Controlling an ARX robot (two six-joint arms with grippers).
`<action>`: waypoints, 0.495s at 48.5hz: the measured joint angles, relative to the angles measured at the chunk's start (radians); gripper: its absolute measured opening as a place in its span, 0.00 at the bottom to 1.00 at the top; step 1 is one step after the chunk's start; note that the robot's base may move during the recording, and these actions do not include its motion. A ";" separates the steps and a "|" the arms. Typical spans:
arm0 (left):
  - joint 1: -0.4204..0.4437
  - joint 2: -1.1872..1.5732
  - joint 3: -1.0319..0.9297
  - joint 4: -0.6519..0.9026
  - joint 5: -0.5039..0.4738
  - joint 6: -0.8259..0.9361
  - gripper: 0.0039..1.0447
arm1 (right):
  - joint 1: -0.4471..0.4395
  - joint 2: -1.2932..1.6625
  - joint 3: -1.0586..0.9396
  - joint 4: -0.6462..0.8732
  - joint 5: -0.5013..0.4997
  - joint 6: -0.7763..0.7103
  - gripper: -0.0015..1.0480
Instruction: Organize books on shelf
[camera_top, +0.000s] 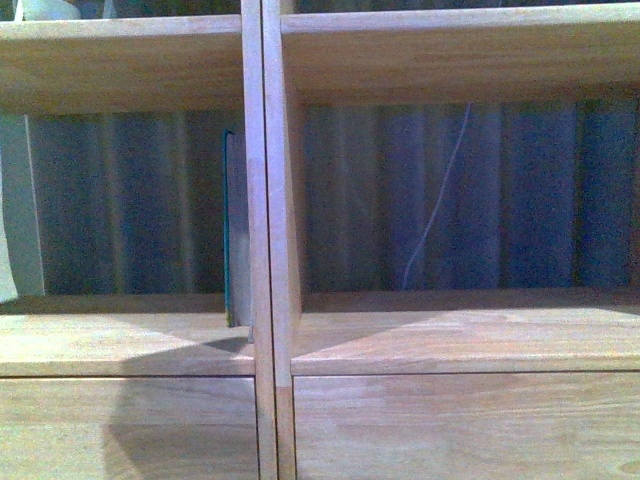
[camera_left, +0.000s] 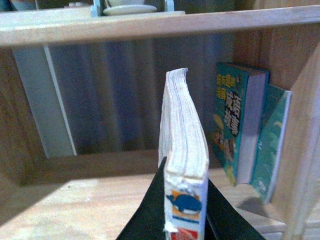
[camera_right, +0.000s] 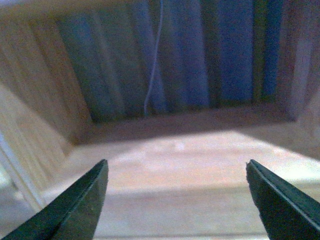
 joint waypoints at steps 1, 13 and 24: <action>0.003 0.014 0.011 0.010 0.005 0.011 0.06 | 0.003 -0.016 -0.014 -0.042 0.002 -0.030 0.76; 0.000 0.209 0.137 0.052 0.044 0.143 0.06 | 0.050 -0.137 -0.239 -0.021 0.043 -0.154 0.40; -0.064 0.429 0.284 0.067 0.047 0.239 0.06 | 0.148 -0.252 -0.409 0.031 0.135 -0.177 0.03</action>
